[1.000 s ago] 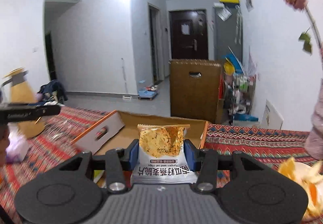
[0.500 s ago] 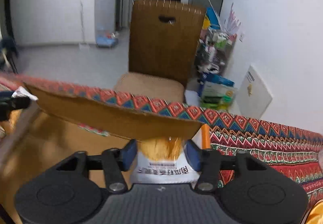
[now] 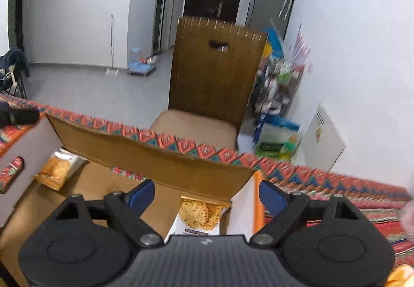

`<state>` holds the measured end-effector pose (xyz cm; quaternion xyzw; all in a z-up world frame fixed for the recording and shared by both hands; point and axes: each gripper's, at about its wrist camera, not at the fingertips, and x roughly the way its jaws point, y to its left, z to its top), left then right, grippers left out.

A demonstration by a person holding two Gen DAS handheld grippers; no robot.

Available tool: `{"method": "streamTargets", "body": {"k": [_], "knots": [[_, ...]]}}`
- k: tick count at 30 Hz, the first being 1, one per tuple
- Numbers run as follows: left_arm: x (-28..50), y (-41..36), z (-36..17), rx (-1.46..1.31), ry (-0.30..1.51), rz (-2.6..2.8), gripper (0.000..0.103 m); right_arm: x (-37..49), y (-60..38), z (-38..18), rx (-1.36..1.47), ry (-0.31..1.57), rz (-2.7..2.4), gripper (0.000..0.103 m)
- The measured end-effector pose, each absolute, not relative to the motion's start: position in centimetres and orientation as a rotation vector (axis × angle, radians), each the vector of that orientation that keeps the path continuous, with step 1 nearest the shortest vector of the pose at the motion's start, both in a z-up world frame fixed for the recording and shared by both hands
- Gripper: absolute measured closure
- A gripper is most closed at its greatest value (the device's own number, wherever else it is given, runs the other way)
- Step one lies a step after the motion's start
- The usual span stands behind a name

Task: Organize snacks
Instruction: 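Carry both held cracker packets into the cardboard box and open both tools, then return both tools to the pile and grasp a white snack packet each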

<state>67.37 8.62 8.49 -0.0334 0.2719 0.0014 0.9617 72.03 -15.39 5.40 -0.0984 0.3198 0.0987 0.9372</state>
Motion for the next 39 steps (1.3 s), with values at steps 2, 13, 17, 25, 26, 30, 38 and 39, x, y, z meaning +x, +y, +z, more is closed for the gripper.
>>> {"method": "streamTargets", "body": {"k": [2,13,17,25,26,30,38,39], "knots": [[65.4,8.5,11.0,-0.064,0.530,-0.007,0.002,70.3,-15.6,7.2,-0.201,0.630,0.204,0.012],[48.4,6.3,20.9,-0.025,0.439,-0.081,0.000,55.3,-19.8,17.5,-0.127,0.508,0.259,0.000],[41.8,5.8,23.1,-0.023,0.426,-0.122,0.000,48.9,-21.5,19.5,-0.095,0.464,0.300,0.000],[28.1,5.2,20.6,-0.016,0.377,-0.189,0.000,35.6,-24.7,19.4,-0.072,0.371,0.380,0.000],[26.5,5.3,19.9,-0.036,0.368,-0.205,0.000,33.9,-25.1,18.9,-0.061,0.361,0.381,0.000],[19.4,5.5,17.4,-0.104,0.309,-0.215,0.000,27.6,-25.9,16.4,-0.017,0.330,0.398,0.000],[10.8,5.2,11.1,-0.080,0.293,-0.174,0.000,17.7,-25.5,8.3,0.078,0.319,0.364,0.000],[10.6,5.3,10.2,-0.083,0.324,-0.170,0.000,17.0,-25.5,7.3,0.089,0.331,0.364,0.000]]}}
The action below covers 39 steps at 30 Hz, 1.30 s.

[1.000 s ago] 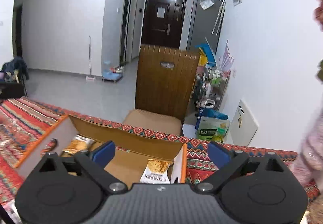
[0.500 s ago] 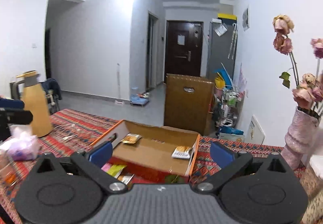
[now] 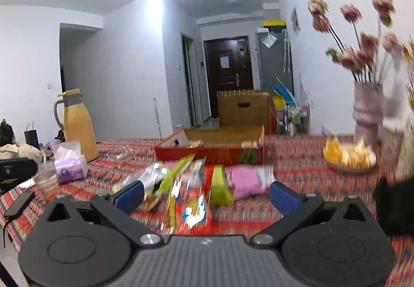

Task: Organize snacks
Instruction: 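Return both tools to the pile and grasp a white snack packet each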

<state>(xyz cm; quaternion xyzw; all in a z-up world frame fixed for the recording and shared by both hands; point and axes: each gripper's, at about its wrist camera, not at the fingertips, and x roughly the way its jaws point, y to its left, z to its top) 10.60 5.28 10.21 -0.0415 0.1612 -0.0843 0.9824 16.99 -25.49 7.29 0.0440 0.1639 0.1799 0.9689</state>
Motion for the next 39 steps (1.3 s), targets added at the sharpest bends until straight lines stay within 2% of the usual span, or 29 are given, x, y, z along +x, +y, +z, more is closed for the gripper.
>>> {"method": "streamTargets", "body": {"k": [7,15,18,19,20,33,34,35,37,39], "knots": [[10.3,6.7,4.4,-0.110,0.500,-0.143,0.000,13.4,-24.5,1.4,0.123,0.464,0.360,0.000],[12.0,8.7,2.9,-0.112,0.525,-0.063,0.000,14.6,-22.3,0.3,0.098,0.532,0.444,0.000],[13.2,9.6,2.4,-0.114,0.557,-0.036,0.000,16.6,-20.8,0.7,0.065,0.545,0.503,0.011],[13.6,9.9,2.2,-0.114,0.566,-0.023,0.000,17.4,-20.2,0.8,0.044,0.551,0.515,0.018],[14.0,10.2,2.0,-0.115,0.573,-0.014,0.000,18.3,-19.4,0.8,0.019,0.558,0.524,0.022],[19.3,13.6,0.6,-0.119,0.620,-0.014,0.000,31.4,-5.4,1.1,-0.385,0.585,0.686,0.029],[19.6,13.7,0.6,-0.113,0.622,-0.013,0.000,32.3,-4.5,0.7,-0.410,0.597,0.701,0.030],[19.9,13.8,0.5,-0.109,0.623,-0.012,0.000,33.0,-3.6,0.3,-0.443,0.598,0.717,0.038],[20.4,14.1,0.4,-0.112,0.619,-0.013,0.000,34.0,-2.3,-0.4,-0.515,0.585,0.731,0.044],[20.9,14.5,0.4,-0.126,0.611,-0.014,0.000,35.0,-1.3,-0.8,-0.547,0.588,0.736,0.044]]}}
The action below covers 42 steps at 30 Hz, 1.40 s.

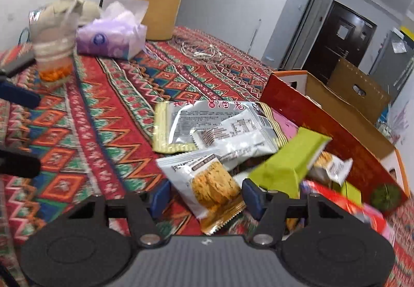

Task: Organize snacks
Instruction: 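Return both tools to the pile and grasp a white snack packet each, then lower both held white packets into the box and open both tools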

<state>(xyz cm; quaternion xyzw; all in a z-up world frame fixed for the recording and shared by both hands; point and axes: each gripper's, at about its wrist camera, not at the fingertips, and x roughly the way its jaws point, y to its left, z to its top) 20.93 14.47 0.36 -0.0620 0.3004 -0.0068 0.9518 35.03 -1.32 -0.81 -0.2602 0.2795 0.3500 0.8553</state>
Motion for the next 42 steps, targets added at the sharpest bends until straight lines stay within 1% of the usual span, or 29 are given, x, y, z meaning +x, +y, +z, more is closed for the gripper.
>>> {"method": "streamTargets", "body": {"k": [6,7,8,9,13,15,16,17,19,23,25,26,27,29,33,39,42], "knots": [[22.9,14.3,0.2,-0.126,0.615,-0.025,0.000,37.7,-1.4,-1.0,-0.488,0.607,0.823,0.045],[23.2,14.1,0.2,-0.120,0.615,-0.030,0.000,38.0,-1.6,-1.1,-0.460,0.619,0.836,0.053],[23.6,13.9,0.2,-0.116,0.613,-0.033,0.000,38.2,-2.0,-1.0,-0.419,0.639,0.844,0.062],[24.0,13.8,0.3,-0.115,0.610,-0.034,0.000,38.3,-2.2,-1.0,-0.390,0.648,0.836,0.065],[26.1,13.1,0.6,-0.116,0.581,-0.039,0.001,37.0,-5.1,-0.2,-0.279,0.646,0.756,0.065],[27.7,12.3,0.7,-0.117,0.566,-0.056,0.011,36.0,-7.4,0.6,-0.209,0.636,0.701,0.065],[28.7,11.7,0.8,-0.104,0.560,-0.068,0.022,35.4,-8.7,1.0,-0.181,0.620,0.675,0.065],[29.9,10.9,0.9,-0.074,0.552,-0.086,0.029,35.0,-10.0,1.3,-0.156,0.607,0.651,0.065],[32.4,9.2,0.5,-0.003,0.541,-0.115,0.031,34.2,-12.3,2.0,-0.104,0.585,0.610,0.065],[37.1,6.9,-1.7,0.091,0.611,-0.123,0.031,32.5,-16.2,2.7,-0.035,0.546,0.531,0.066],[37.9,6.5,-2.3,0.110,0.609,-0.097,0.033,31.7,-17.8,2.5,-0.008,0.534,0.509,0.066],[37.9,6.3,-2.3,0.115,0.601,-0.099,0.048,31.3,-18.4,2.3,0.002,0.532,0.505,0.066],[37.8,6.3,-2.1,0.108,0.586,-0.101,0.059,31.1,-19.1,2.0,0.017,0.541,0.498,0.066],[37.3,6.5,-1.9,0.098,0.587,-0.087,0.062,30.7,-20.0,1.4,0.042,0.562,0.483,0.066],[33.6,6.6,-0.3,0.075,0.561,-0.059,0.062,29.3,-20.8,1.0,0.046,0.563,0.480,0.066],[25.8,6.2,0.3,-0.170,0.616,-0.114,0.062,26.7,-21.4,0.0,0.078,0.598,0.480,0.066],[22.4,5.0,0.6,-0.160,0.623,-0.127,0.062,25.0,-21.5,-0.1,0.084,0.604,0.498,0.066]]}}
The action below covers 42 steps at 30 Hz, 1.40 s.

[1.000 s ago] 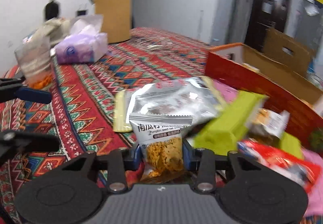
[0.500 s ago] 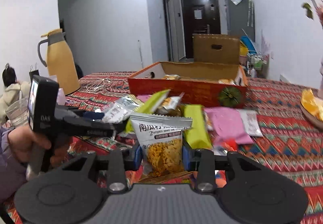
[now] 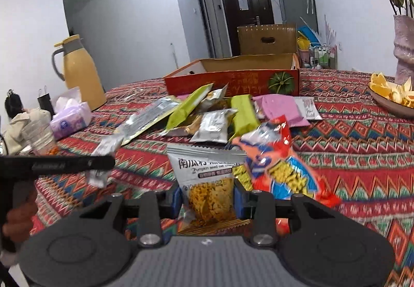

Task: Organize snacks
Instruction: 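Lower both held white packets into the box and open both tools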

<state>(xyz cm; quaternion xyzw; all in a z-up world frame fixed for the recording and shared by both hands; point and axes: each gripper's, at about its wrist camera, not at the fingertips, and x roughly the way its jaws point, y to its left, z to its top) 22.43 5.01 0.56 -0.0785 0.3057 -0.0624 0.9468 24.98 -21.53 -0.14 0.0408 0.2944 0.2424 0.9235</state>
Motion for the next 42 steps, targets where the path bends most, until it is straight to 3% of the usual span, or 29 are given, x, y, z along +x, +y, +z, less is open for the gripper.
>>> {"method": "streamTargets", "body": {"k": [10,19,26,31,36,42], "knots": [[18.9,2.6,3.3,-0.079,0.563,-0.130,0.062,21.3,-22.5,1.1,0.111,0.562,0.516,0.066],[24.5,2.0,9.0,-0.061,0.460,-0.213,0.062,25.1,-23.9,5.1,0.071,0.480,0.544,0.066],[36.9,1.5,14.2,0.008,0.352,-0.212,0.062,36.7,-24.9,11.4,0.062,0.434,0.531,0.066],[49.0,1.8,14.4,-0.015,0.428,-0.213,0.061,50.0,-24.3,13.5,0.143,0.514,0.542,0.066],[61.5,2.0,10.2,-0.008,0.600,-0.173,0.062,63.9,-20.4,9.8,0.124,0.715,0.471,0.066],[70.0,2.5,4.6,-0.030,0.745,-0.093,0.061,74.6,-15.3,3.7,0.075,0.947,0.333,0.065]]}}
